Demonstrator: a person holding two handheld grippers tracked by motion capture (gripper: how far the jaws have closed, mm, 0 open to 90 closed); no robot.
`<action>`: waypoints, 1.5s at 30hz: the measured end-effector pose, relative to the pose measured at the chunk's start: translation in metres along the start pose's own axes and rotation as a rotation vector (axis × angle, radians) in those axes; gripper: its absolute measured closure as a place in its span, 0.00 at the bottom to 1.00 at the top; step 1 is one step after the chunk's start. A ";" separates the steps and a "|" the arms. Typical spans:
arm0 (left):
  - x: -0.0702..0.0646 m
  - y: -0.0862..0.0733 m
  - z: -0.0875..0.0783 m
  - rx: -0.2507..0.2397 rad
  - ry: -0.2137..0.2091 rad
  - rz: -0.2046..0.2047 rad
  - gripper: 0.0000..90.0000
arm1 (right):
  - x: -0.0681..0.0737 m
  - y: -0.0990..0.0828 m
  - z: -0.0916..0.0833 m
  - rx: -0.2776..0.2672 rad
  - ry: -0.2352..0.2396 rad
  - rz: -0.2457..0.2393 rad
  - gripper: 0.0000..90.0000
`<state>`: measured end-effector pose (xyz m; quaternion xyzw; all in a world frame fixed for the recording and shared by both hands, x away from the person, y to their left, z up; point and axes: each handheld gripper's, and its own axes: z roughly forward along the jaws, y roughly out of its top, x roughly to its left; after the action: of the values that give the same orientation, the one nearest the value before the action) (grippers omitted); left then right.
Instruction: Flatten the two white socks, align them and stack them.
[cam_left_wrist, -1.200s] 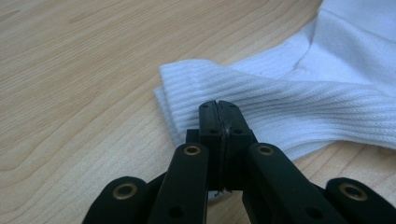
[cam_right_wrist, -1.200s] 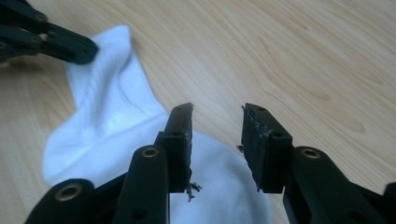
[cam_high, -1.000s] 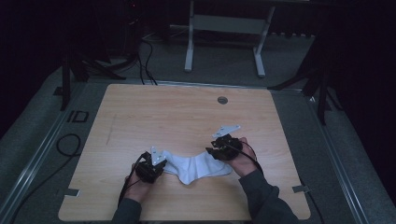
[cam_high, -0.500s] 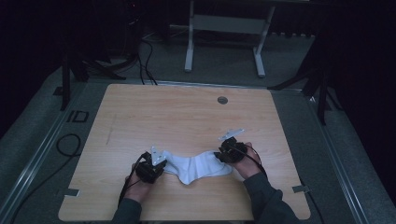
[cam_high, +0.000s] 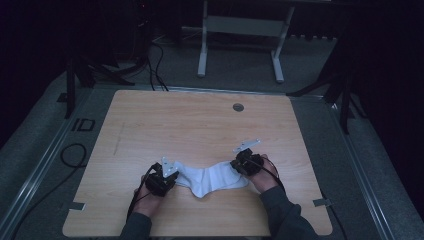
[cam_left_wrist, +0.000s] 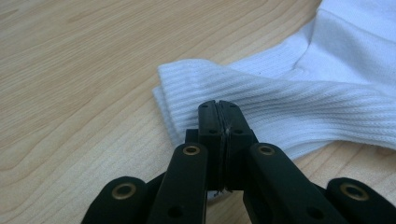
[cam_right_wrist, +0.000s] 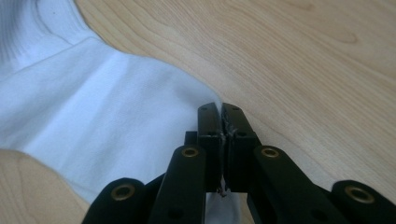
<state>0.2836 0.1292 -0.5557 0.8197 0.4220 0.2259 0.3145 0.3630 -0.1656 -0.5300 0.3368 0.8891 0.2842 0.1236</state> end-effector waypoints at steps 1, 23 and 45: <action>0.000 0.000 0.000 0.000 0.000 0.000 0.98 | 0.001 0.000 -0.002 -0.004 -0.004 -0.006 0.97; 0.000 0.000 0.000 0.002 -0.005 -0.005 0.98 | -0.003 -0.007 -0.031 -0.081 -0.033 0.021 0.98; 0.001 0.000 0.000 0.004 -0.011 -0.010 0.98 | -0.015 -0.022 -0.053 -0.132 -0.016 0.090 0.97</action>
<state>0.2840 0.1300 -0.5560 0.8195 0.4249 0.2190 0.3162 0.3406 -0.2110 -0.4996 0.3697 0.8515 0.3446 0.1397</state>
